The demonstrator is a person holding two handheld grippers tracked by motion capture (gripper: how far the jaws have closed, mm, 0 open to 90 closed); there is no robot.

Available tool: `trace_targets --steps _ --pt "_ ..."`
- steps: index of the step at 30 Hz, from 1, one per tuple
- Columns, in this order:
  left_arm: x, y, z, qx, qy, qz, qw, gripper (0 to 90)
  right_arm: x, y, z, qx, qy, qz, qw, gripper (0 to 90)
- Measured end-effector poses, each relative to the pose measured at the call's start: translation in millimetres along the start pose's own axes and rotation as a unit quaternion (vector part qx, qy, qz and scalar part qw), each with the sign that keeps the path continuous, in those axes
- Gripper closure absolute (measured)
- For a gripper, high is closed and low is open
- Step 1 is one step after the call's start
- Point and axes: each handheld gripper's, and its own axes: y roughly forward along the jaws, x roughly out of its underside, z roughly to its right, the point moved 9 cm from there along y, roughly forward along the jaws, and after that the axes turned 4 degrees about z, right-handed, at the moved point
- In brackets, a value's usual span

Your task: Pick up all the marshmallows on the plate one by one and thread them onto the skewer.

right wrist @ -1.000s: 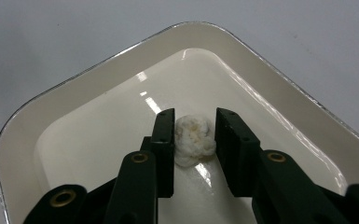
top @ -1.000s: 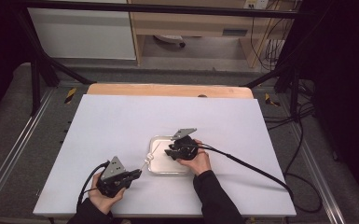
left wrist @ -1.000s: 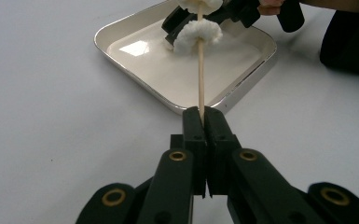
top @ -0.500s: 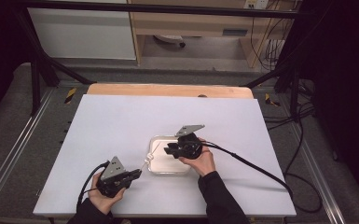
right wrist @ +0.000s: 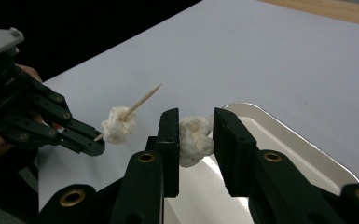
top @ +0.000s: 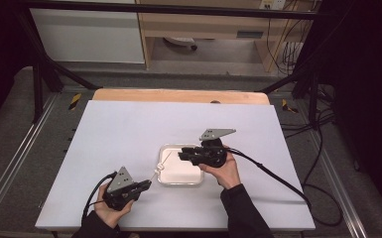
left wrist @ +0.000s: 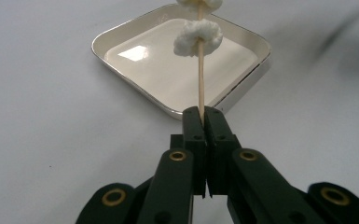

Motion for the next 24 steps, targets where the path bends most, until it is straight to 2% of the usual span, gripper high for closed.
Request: trace_targets --steps 5,10,17,24 --pt "-0.5 0.2 0.9 0.001 0.003 0.001 1.0000 88.5 -11.3 -9.1 -4.8 -0.019 0.014 0.029 0.9993 72.7" --pt "-0.9 0.3 1.6 0.002 0.005 0.002 1.0000 88.5 -19.8 -10.5 -7.5 -0.038 0.036 0.052 0.9973 72.9" --pt "-1.2 0.8 3.3 0.003 0.009 0.002 1.0000 88.5 -22.9 -2.8 -9.0 -0.054 0.055 0.058 0.9953 73.1" --pt "-1.9 0.0 3.1 0.002 0.010 0.005 0.9999 88.5 -22.5 4.4 -11.0 -0.062 0.059 0.051 0.9950 73.3"
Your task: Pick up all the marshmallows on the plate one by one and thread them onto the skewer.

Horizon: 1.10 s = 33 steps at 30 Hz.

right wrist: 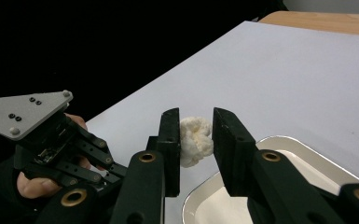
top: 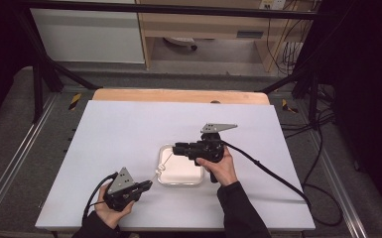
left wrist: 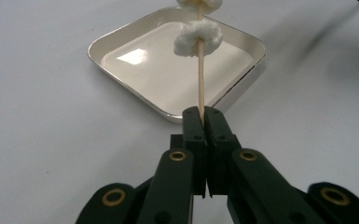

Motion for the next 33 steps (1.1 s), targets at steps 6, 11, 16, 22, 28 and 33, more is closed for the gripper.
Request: trace_targets --steps 6,11,16,22,28,33 --pt "0.0 0.0 0.4 0.001 0.002 -0.001 1.0000 88.5 3.2 2.3 -0.2 -0.007 0.003 -0.007 0.9999 73.4" --pt "0.4 0.2 0.1 0.000 0.000 -0.001 1.0000 88.6 6.5 4.7 -1.2 -0.011 0.005 -0.010 0.9999 74.0" --pt "0.9 0.0 0.5 0.002 0.003 -0.002 1.0000 88.6 8.0 6.0 -2.9 -0.017 0.011 -0.009 0.9998 75.6" --pt "1.6 0.6 1.7 0.004 0.009 -0.003 0.9999 88.6 10.5 8.5 -3.8 -0.021 0.015 -0.008 0.9996 76.9" --pt "2.9 1.0 1.5 0.003 0.009 -0.006 0.9999 88.7 13.5 11.6 -7.3 -0.032 0.020 -0.003 0.9993 77.9" --pt "3.9 1.9 2.5 0.004 0.008 -0.009 0.9999 88.7 16.3 12.6 -12.9 -0.042 0.021 0.000 0.9989 78.0"
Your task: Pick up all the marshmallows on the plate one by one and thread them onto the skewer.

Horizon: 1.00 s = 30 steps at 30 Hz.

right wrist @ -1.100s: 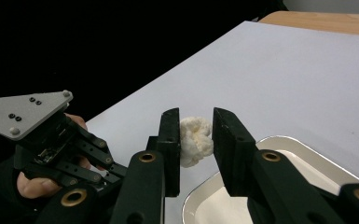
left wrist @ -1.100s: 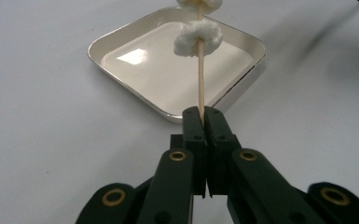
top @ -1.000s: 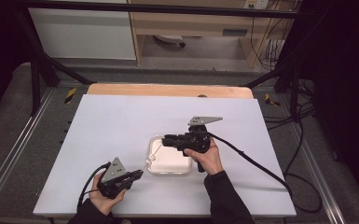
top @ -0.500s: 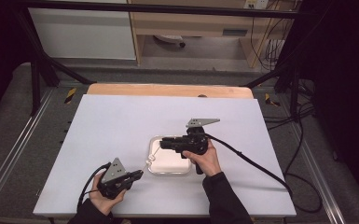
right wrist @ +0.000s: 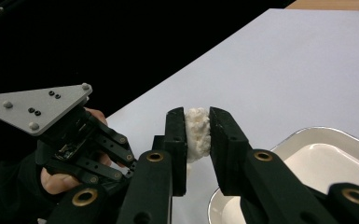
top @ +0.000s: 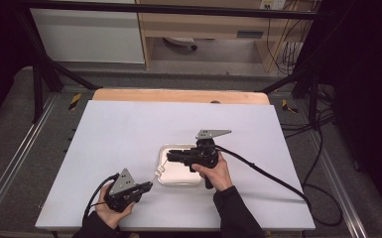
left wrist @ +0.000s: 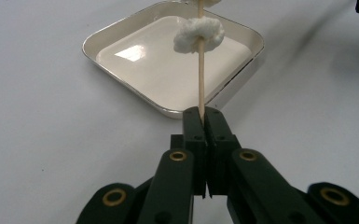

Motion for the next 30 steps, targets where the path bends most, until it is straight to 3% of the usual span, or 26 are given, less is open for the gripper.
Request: trace_targets --steps 25,28,30 --pt "-2.1 -1.1 2.5 0.003 0.004 0.006 1.0000 88.9 14.7 5.6 -5.6 -0.009 -0.003 -0.015 0.9998 78.0" --pt "-6.0 -2.1 3.3 0.007 0.001 0.021 0.9998 88.8 18.6 7.2 -6.3 -0.013 0.000 -0.025 0.9996 77.7" --pt "-9.7 -2.2 3.7 0.000 0.009 0.020 0.9998 88.8 26.2 12.0 -7.4 -0.020 0.005 -0.036 0.9991 77.6"
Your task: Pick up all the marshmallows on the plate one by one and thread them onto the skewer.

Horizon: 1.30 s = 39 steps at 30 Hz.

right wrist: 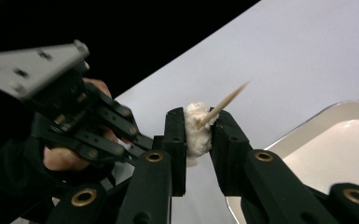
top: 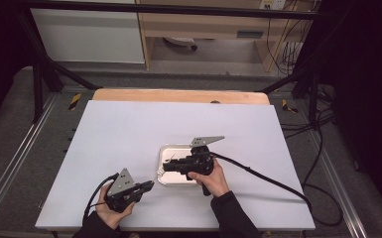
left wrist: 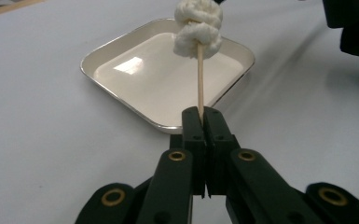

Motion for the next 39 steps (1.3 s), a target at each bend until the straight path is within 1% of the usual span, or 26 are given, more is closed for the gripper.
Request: trace_targets --steps 3,5,7,8,9,12,14,16,19,22,24,26,28,31,34,36,39 --pt "4.5 3.3 -0.5 0.002 -0.005 -0.010 0.9999 88.8 3.0 2.5 0.9 0.001 -0.002 -0.001 1.0000 77.0" --pt "3.8 2.9 -1.5 0.002 -0.009 -0.008 0.9999 88.7 3.1 2.1 2.3 0.005 -0.004 -0.004 1.0000 76.4" --pt "3.1 2.7 -1.9 0.002 -0.011 -0.004 0.9999 88.7 0.5 0.7 1.4 0.006 -0.005 0.001 1.0000 75.0" --pt "3.6 2.6 -2.6 -0.001 -0.011 -0.006 0.9999 88.7 -1.3 0.0 1.8 0.009 -0.007 0.005 0.9999 72.8" --pt "4.5 2.5 -3.2 -0.001 -0.012 -0.006 0.9999 88.7 -3.2 -1.7 2.6 0.015 -0.009 0.009 0.9998 69.0" --pt "4.4 1.0 -5.3 -0.001 -0.023 0.000 0.9997 88.7 -8.7 -7.0 4.2 0.034 -0.022 0.014 0.9991 51.2" --pt "3.9 0.0 -6.7 -0.002 -0.025 0.002 0.9997 88.7 -11.3 -11.5 6.0 0.054 -0.037 0.016 0.9977 40.3" --pt "4.4 -0.5 -7.5 -0.003 -0.026 0.001 0.9996 88.6 -11.6 -15.4 7.8 0.071 -0.051 0.012 0.9961 32.3" --pt "4.6 -0.7 -7.8 -0.003 -0.027 0.001 0.9996 88.6 -9.1 -20.3 11.6 0.100 -0.076 0.000 0.9921 21.1" --pt "4.6 -1.0 -8.3 -0.003 -0.028 0.001 0.9996 88.6 -4.6 -25.8 16.5 0.121 -0.093 -0.011 0.9882 14.8" --pt "4.8 -1.4 -8.9 -0.004 -0.030 0.000 0.9995 88.6 -1.3 -31.0 21.8 0.136 -0.093 -0.015 0.9861 11.7" --pt "5.1 -1.5 -9.3 -0.004 -0.032 -0.002 0.9995 88.5 3.1 -37.2 28.6 0.153 -0.099 -0.025 0.9830 9.2" --pt "5.2 -1.5 -9.6 -0.002 -0.034 -0.003 0.9994 88.5 8.4 -44.2 35.3 0.167 -0.099 -0.033 0.9804 7.8" --pt "5.1 -0.9 -9.1 -0.002 -0.036 -0.004 0.9994 88.5 17.2 -55.8 45.5 0.191 -0.100 -0.046 0.9753 5.2" --pt "5.0 -0.4 -8.9 0.000 -0.036 -0.007 0.9993 88.4 26.3 -66.7 53.8 0.205 -0.094 -0.054 0.9726 3.0" --pt "4.7 -0.1 -8.6 0.001 -0.036 -0.008 0.9993 88.4 32.3 -74.3 59.1 0.219 -0.094 -0.063 0.9692 1.7" --pt "3.7 -1.0 -8.9 0.001 -0.035 -0.010 0.9993 88.4 39.1 -85.3 65.2 0.232 -0.096 -0.068 0.9655 1.1"
